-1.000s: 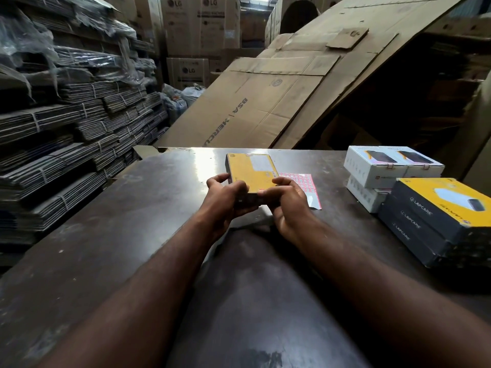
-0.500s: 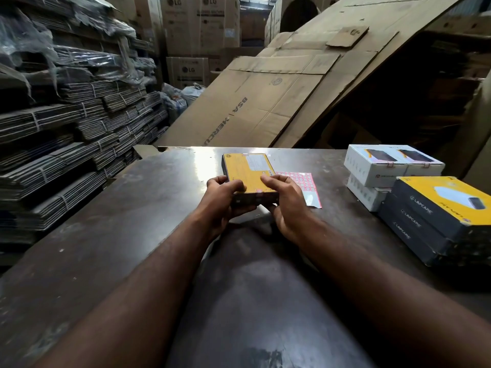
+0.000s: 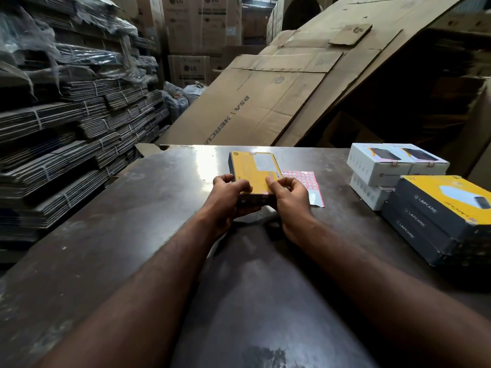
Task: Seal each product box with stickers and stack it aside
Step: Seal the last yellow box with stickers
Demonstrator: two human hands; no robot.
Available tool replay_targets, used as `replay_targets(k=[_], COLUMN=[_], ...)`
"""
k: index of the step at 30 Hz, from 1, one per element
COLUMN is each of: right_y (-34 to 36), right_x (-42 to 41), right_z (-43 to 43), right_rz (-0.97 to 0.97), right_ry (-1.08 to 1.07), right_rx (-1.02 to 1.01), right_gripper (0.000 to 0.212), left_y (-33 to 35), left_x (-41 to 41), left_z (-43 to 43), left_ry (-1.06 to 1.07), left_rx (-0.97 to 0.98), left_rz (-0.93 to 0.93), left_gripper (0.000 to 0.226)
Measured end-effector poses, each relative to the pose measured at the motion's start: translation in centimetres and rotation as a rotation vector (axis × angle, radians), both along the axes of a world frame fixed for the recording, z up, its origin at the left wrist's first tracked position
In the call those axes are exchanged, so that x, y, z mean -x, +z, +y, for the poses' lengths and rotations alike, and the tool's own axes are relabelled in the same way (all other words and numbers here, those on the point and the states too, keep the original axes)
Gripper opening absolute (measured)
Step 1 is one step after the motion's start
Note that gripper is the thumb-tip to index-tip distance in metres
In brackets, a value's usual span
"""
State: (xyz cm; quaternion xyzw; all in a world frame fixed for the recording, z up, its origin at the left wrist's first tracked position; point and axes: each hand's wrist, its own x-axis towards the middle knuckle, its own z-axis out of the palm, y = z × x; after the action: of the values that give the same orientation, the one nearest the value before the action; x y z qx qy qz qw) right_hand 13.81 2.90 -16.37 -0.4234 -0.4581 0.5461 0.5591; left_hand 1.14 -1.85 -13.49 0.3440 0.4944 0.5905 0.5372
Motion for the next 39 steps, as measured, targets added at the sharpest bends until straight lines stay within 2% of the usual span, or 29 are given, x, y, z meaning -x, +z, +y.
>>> replay_targets(k=[2, 5, 10, 14, 17, 21, 27, 31, 34, 36, 39], right_y=[0.2, 0.0, -0.4, -0.3, 0.1, -0.5, -0.3, -0.1, -0.2, -0.3, -0.2], right_x=[0.0, 0.2, -0.1, -0.2, -0.4, -0.5, -1.0, -1.2, -0.9, -0.9, -1.0], right_z=[-0.2, -0.4, -0.1, 0.2, -0.2, -0.2, 0.5, 0.7, 0.6, 0.7, 0.7], right_rz=[0.004, -0.08, -0.065, -0.212, -0.367, -0.574, -0.475, -0.424, -0.358, -0.309, -0.321], right_ry=[0.087, 0.073, -0.068, -0.128, -0.081, -0.126, -0.076, 0.03, 0.049, 0.045, 0.026], right_rx=[-0.011, -0.051, -0.04, -0.069, -0.269, -0.596, -0.54, -0.538, -0.48, -0.459, -0.469], right_gripper=[0.032, 0.041, 0.033, 0.037, 0.025, 0.034, 0.027, 0.028, 0.026, 0.021, 0.013], left_y=[0.0, 0.0, -0.1, -0.1, -0.1, 0.1, -0.2, -0.8, -1.1, -1.2, -1.3], left_x=[0.3, 0.5, 0.3, 0.0, 0.4, 1.0, 0.8, 0.6, 0.7, 0.6, 0.6], left_z=[0.1, 0.0, 0.2, 0.5, 0.7, 0.6, 0.3, 0.2, 0.1, 0.0, 0.2], left_ry=[0.012, 0.016, -0.002, 0.059, 0.098, 0.075, 0.034, 0.05, 0.127, 0.153, 0.137], left_rx=[-0.002, -0.004, 0.009, 0.013, 0.0, -0.023, -0.068, -0.121, -0.15, -0.176, -0.195], left_rz=[-0.021, -0.022, -0.023, -0.057, -0.046, 0.055, 0.143, 0.181, 0.416, 0.541, 0.582], left_gripper=[0.05, 0.047, 0.05, 0.045, 0.039, 0.036, 0.04, 0.059, 0.076, 0.068, 0.061])
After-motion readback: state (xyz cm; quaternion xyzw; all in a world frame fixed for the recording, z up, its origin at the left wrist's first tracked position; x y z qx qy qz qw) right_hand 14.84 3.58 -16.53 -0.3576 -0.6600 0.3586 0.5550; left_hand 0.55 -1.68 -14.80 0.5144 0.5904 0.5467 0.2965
